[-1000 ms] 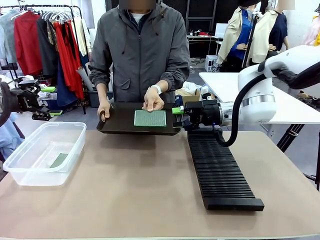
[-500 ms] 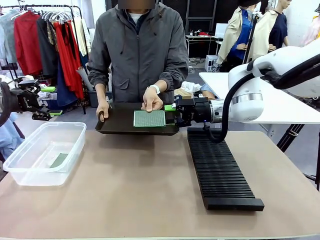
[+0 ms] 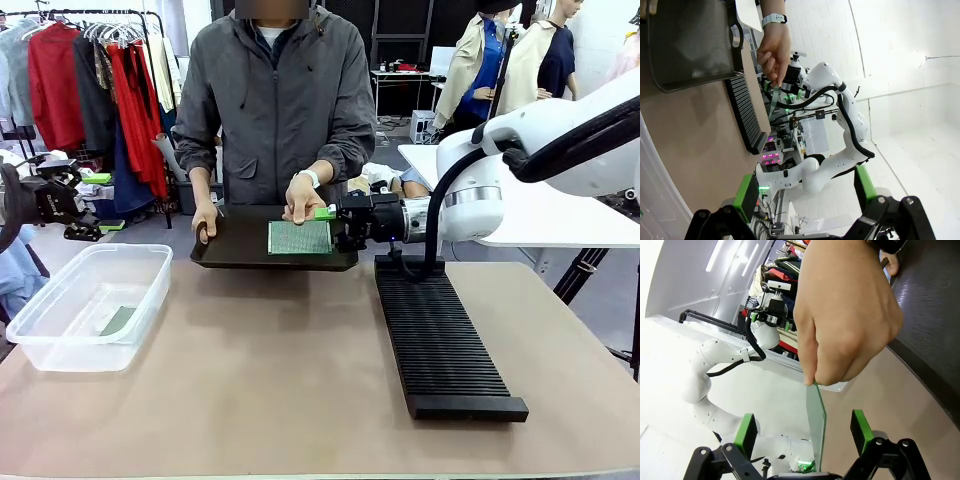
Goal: Sort PCBs into racks and boxes based on the side picked up.
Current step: Pick up the Blank PCB handed by the Human.
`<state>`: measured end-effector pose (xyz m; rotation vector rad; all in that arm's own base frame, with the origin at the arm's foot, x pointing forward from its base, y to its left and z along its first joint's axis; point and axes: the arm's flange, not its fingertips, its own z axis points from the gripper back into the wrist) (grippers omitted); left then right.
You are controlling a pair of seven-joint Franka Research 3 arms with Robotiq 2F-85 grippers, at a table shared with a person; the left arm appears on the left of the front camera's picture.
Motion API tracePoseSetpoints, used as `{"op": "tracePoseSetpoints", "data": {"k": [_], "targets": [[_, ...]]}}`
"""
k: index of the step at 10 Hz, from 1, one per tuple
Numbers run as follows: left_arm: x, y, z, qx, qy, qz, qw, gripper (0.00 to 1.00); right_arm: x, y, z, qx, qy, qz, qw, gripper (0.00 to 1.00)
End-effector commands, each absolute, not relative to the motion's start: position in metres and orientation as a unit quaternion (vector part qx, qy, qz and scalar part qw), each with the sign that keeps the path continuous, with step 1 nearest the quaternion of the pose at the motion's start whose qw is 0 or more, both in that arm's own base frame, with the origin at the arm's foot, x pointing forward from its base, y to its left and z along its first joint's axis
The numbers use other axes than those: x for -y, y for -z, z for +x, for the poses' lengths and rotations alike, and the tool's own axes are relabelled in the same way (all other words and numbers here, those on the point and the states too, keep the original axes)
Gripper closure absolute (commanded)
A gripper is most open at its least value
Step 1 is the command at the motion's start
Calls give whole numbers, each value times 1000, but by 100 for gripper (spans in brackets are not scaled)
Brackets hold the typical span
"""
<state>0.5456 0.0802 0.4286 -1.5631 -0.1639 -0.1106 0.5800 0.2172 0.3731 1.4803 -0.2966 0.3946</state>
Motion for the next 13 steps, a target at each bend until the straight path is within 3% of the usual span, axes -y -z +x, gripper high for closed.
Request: {"op": "tracePoseSetpoints", "data": {"k": [1, 3, 5, 6, 9, 13], "targets": [[-80, -431, 543, 72, 49, -699, 710, 0, -228, -375, 590, 121, -171, 670, 712, 0], [-80, -431, 543, 72, 49, -699, 710, 0, -229, -375, 590, 126, -162, 668, 716, 4], [-80, -431, 543, 72, 49, -699, 710, 0, -229, -376, 587, 132, -157, 666, 717, 28], [-80, -431, 543, 72, 49, -699, 710, 0, -230, -376, 587, 132, -157, 666, 717, 43], [-80, -431, 543, 72, 49, -699, 710, 0, -233, -375, 586, 128, -157, 662, 721, 100], [-80, -431, 543, 72, 49, -699, 710, 0, -234, -374, 586, 126, -155, 667, 718, 100]]}}
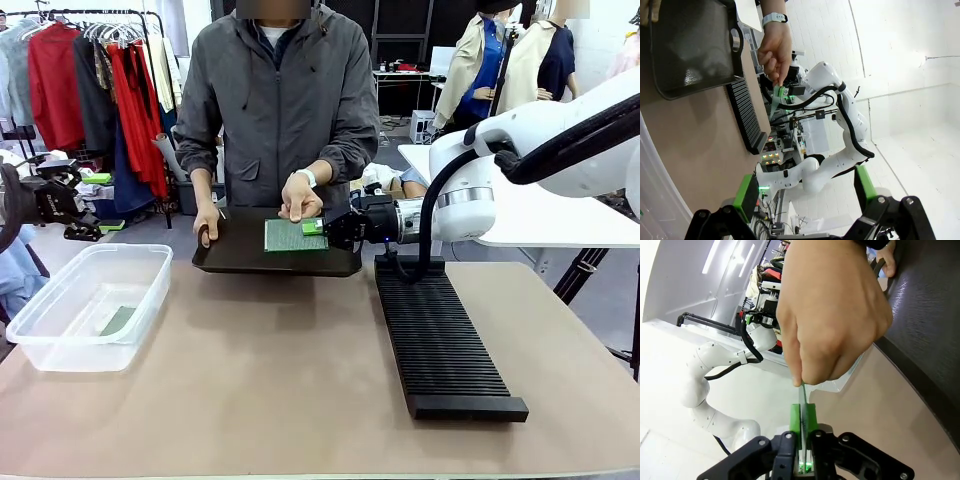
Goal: Sort PCBs into racks and boxes based on the side picked up.
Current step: Pick up the Blank PCB handed by the Human, then if the short side of the Blank PCB is picked up, insert it into the PCB Rack ; if the long side is picked up, place it in the Organizing box.
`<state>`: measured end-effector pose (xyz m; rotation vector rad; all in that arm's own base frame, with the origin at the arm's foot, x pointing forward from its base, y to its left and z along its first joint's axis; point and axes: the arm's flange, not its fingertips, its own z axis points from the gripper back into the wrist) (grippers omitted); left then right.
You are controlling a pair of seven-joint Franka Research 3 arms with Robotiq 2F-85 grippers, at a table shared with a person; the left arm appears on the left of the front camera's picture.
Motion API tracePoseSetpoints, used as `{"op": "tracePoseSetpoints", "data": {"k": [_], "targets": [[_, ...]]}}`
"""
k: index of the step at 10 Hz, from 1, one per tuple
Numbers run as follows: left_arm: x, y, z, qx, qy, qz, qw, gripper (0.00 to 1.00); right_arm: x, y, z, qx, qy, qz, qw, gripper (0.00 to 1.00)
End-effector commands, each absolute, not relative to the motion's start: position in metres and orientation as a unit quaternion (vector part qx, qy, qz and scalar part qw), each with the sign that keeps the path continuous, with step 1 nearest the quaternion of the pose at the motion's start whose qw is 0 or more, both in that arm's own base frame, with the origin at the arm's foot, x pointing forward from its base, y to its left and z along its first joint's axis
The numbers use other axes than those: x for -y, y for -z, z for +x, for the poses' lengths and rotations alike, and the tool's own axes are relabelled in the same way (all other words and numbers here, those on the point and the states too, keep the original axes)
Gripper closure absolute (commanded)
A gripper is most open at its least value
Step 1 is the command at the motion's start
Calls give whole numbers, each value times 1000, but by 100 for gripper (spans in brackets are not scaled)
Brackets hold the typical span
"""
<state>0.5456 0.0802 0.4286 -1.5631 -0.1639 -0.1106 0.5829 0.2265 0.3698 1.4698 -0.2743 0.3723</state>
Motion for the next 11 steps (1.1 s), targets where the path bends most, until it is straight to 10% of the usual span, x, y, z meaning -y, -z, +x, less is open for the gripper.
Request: {"op": "tracePoseSetpoints", "data": {"k": [1, 11], "targets": [[-80, -431, 543, 72, 49, -699, 710, 0, -234, -373, 586, 125, -153, 668, 718, 100], [-80, -431, 543, 72, 49, -699, 710, 0, -227, -369, 583, 121, -166, 665, 718, 100]]}}
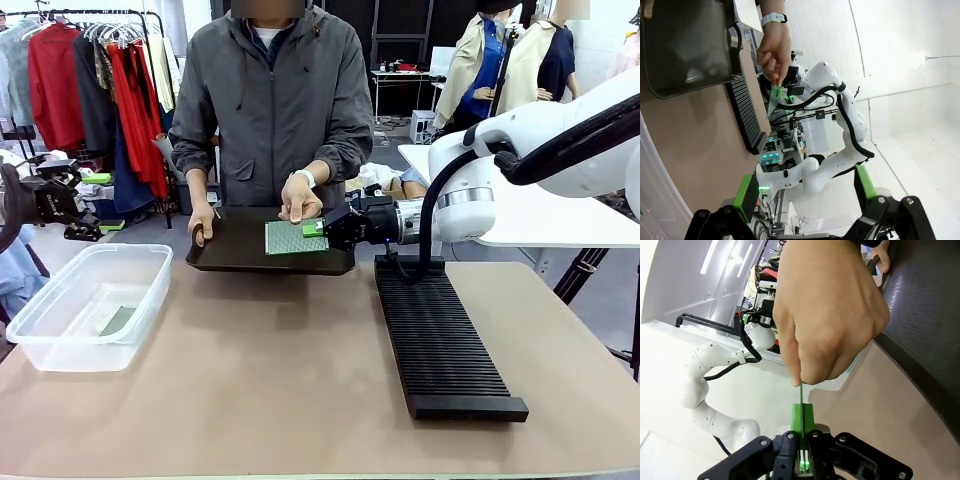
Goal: Sort PCBs into racks and boxes based on the side picked up.
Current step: If the short side of the Blank PCB is picked up, insert it into the PCB Rack ; if the long side is picked up, place it in the Organizing box.
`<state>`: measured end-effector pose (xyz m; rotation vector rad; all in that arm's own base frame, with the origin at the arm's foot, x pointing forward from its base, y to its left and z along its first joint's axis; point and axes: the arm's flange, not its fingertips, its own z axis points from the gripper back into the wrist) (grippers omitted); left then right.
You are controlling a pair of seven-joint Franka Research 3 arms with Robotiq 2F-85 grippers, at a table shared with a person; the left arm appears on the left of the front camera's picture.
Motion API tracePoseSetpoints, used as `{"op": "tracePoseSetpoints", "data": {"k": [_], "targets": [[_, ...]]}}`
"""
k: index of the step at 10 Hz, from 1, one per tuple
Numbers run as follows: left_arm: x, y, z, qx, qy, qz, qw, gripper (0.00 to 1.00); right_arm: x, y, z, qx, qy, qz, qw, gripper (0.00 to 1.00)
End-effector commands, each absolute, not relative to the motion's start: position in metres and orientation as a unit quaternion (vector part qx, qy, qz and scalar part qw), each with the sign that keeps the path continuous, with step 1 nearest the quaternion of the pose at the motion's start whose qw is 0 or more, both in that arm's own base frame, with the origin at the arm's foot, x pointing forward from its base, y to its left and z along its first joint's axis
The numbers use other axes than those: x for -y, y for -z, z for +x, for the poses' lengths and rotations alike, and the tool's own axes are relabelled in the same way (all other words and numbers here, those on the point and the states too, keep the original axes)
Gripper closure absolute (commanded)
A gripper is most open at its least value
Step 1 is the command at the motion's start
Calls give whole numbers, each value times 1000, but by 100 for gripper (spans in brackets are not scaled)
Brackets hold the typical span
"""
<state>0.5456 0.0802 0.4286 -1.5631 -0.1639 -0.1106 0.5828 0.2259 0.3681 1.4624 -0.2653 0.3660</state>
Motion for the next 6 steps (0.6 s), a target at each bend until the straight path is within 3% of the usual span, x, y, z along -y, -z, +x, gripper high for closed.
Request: {"op": "tracePoseSetpoints", "data": {"k": [1, 6], "targets": [[-80, -431, 543, 72, 49, -699, 710, 0, -227, -369, 583, 121, -166, 665, 718, 100], [-80, -431, 543, 72, 49, -699, 710, 0, -227, -369, 583, 121, -166, 665, 718, 100]]}}
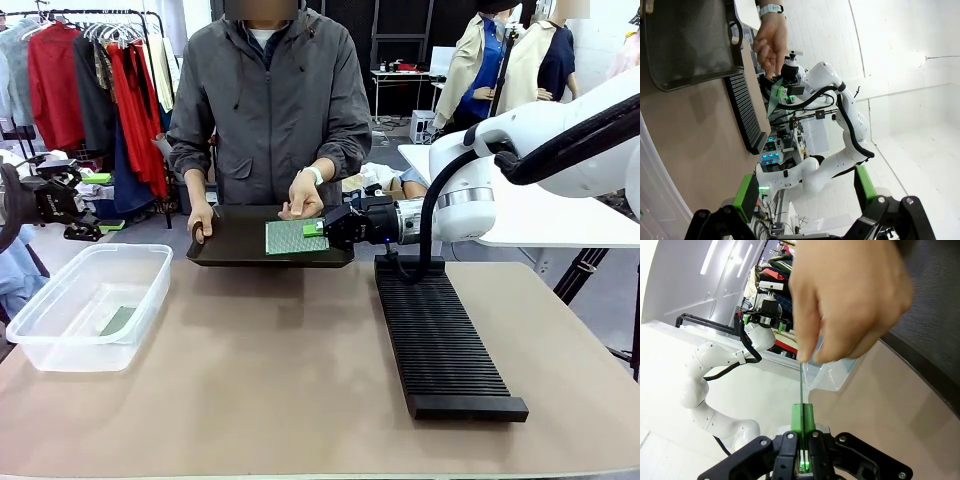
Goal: Sort PCBs into racks and boxes based on the side picked up.
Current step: If the short side of the Blank PCB is picked up, insert it into the PCB Rack ; if the long side is picked up, place it in the Organizing box.
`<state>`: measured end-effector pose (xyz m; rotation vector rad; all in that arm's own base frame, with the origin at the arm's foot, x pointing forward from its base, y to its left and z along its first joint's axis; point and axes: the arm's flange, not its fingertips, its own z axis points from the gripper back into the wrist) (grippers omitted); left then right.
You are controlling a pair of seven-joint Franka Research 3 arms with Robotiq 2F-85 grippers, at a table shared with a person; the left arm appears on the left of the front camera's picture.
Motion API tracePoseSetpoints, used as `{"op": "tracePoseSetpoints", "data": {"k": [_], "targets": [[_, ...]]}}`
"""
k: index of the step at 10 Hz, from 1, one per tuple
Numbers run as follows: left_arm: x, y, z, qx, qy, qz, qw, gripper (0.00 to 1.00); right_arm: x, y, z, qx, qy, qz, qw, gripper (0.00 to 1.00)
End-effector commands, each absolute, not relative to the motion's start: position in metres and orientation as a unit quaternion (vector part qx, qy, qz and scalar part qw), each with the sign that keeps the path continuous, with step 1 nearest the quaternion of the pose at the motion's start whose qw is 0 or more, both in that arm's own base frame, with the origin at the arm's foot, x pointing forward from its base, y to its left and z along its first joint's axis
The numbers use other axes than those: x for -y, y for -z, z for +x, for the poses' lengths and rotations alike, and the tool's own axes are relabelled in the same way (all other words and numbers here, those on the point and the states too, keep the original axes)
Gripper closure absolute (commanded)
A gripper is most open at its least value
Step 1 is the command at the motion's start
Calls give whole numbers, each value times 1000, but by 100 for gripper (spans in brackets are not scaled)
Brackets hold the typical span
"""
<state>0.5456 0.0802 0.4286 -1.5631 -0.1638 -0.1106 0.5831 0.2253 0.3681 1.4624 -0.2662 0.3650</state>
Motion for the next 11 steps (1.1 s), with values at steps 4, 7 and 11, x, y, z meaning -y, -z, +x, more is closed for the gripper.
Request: {"op": "tracePoseSetpoints", "data": {"k": [4, 7, 11], "targets": [[-80, -431, 543, 72, 49, -699, 710, 0, -227, -369, 583, 121, -166, 665, 718, 100], [-80, -431, 543, 72, 49, -699, 710, 0, -227, -369, 583, 121, -166, 665, 718, 100], [-80, -431, 543, 72, 49, -699, 710, 0, -227, -369, 583, 121, -166, 665, 718, 100]]}}
